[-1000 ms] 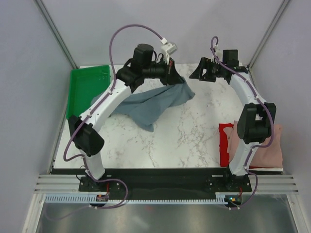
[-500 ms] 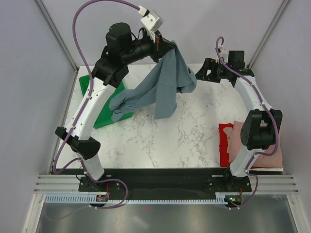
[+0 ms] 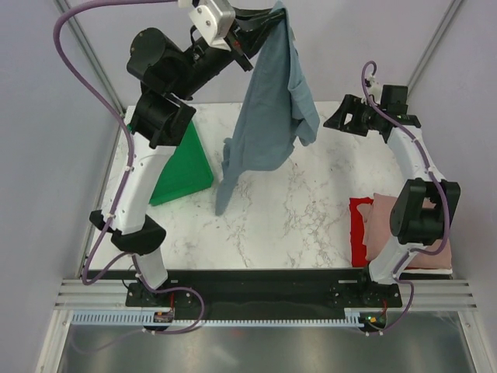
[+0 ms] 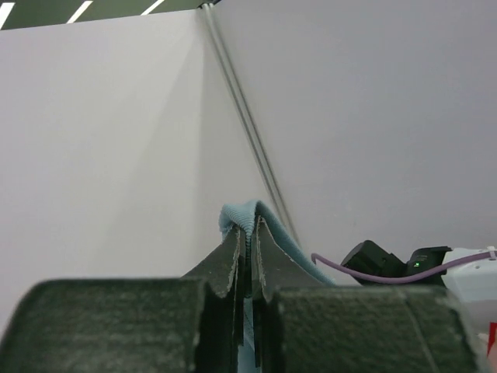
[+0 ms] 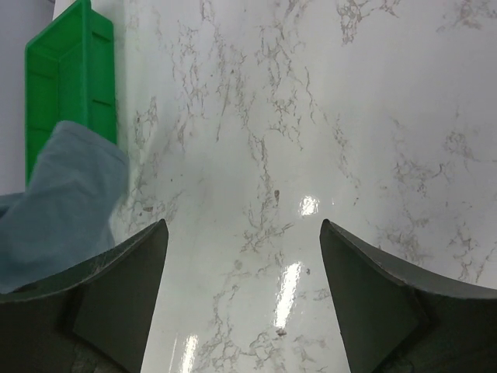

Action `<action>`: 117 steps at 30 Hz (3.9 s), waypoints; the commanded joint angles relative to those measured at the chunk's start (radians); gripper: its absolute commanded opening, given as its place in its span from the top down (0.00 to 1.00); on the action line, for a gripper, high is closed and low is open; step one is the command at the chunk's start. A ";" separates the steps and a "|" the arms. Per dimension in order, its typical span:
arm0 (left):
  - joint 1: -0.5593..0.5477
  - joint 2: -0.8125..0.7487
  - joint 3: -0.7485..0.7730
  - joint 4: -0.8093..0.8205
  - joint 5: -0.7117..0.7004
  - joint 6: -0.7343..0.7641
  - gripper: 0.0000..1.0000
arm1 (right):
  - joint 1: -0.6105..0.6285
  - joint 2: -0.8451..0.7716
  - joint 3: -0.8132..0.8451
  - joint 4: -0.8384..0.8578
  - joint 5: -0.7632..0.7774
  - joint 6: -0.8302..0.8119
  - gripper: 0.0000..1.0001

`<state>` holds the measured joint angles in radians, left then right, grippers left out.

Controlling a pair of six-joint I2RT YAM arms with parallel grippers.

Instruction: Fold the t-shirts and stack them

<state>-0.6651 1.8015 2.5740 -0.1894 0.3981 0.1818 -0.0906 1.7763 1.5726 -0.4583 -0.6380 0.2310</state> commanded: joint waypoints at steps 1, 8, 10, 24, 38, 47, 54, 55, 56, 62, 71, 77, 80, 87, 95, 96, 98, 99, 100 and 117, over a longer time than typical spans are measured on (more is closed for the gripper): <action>-0.024 -0.017 -0.021 0.045 0.013 0.061 0.98 | -0.011 -0.060 -0.025 0.035 0.008 -0.013 0.13; -0.018 -0.088 -0.351 -0.094 -0.089 0.155 0.98 | -0.021 -0.089 -0.068 0.036 0.017 -0.021 0.13; -0.013 -0.097 -0.460 -0.158 -0.149 0.180 0.98 | -0.024 -0.100 -0.080 0.035 0.015 -0.021 0.13; 0.033 -0.105 -0.846 -0.283 -0.336 0.219 0.40 | -0.040 -0.112 -0.128 0.029 0.015 -0.030 0.12; 0.291 0.271 -0.700 -0.562 -0.111 0.150 0.57 | -0.041 -0.046 -0.099 0.029 0.026 -0.033 0.12; 0.378 0.364 -0.696 -0.608 -0.131 0.125 0.63 | -0.040 -0.011 -0.080 0.029 0.037 -0.041 0.12; 0.446 0.326 -0.796 -0.608 -0.151 0.110 0.66 | -0.038 0.035 -0.056 0.035 0.035 -0.029 0.11; 0.459 0.317 -0.823 -0.602 -0.153 0.108 0.67 | -0.040 0.040 -0.051 0.040 0.034 -0.027 0.11; 0.466 0.300 -0.837 -0.596 -0.162 0.104 0.67 | -0.038 0.047 -0.042 0.040 0.034 -0.021 0.11; 0.530 0.272 -0.903 -0.564 -0.209 0.094 0.68 | -0.029 0.063 -0.036 0.047 0.034 -0.021 0.11; 0.627 0.292 -0.842 -0.561 -0.257 0.119 0.68 | -0.021 0.058 -0.048 0.050 0.035 -0.027 0.11; 0.639 0.332 -0.773 -0.561 -0.297 0.134 0.68 | -0.014 0.063 -0.042 0.052 0.041 -0.032 0.11; 0.647 0.354 -0.747 -0.561 -0.306 0.134 0.68 | -0.011 0.060 -0.040 0.052 0.040 -0.032 0.12; 0.664 0.430 -0.641 -0.567 -0.350 0.156 0.67 | -0.009 0.054 -0.056 0.050 0.046 -0.036 0.12; 0.745 0.458 -0.598 -0.581 -0.367 0.179 0.67 | -0.009 0.043 -0.063 0.050 0.061 -0.048 0.11; 0.748 0.464 -0.595 -0.579 -0.369 0.180 0.67 | -0.009 0.043 -0.063 0.050 0.061 -0.048 0.11; 0.756 0.466 -0.588 -0.581 -0.366 0.185 0.67 | -0.009 0.044 -0.062 0.050 0.061 -0.048 0.11; 0.759 0.466 -0.586 -0.581 -0.364 0.188 0.67 | -0.008 0.046 -0.062 0.050 0.061 -0.048 0.11; 0.759 0.467 -0.584 -0.581 -0.360 0.188 0.67 | -0.009 0.048 -0.060 0.050 0.061 -0.051 0.11; 0.595 0.187 -0.632 -0.631 0.090 0.113 0.52 | 0.327 0.123 0.132 -0.230 0.187 -0.619 0.20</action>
<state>-0.0490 2.0804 1.9594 -0.7853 0.3687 0.3305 0.2279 1.8709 1.6608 -0.6411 -0.4911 -0.2695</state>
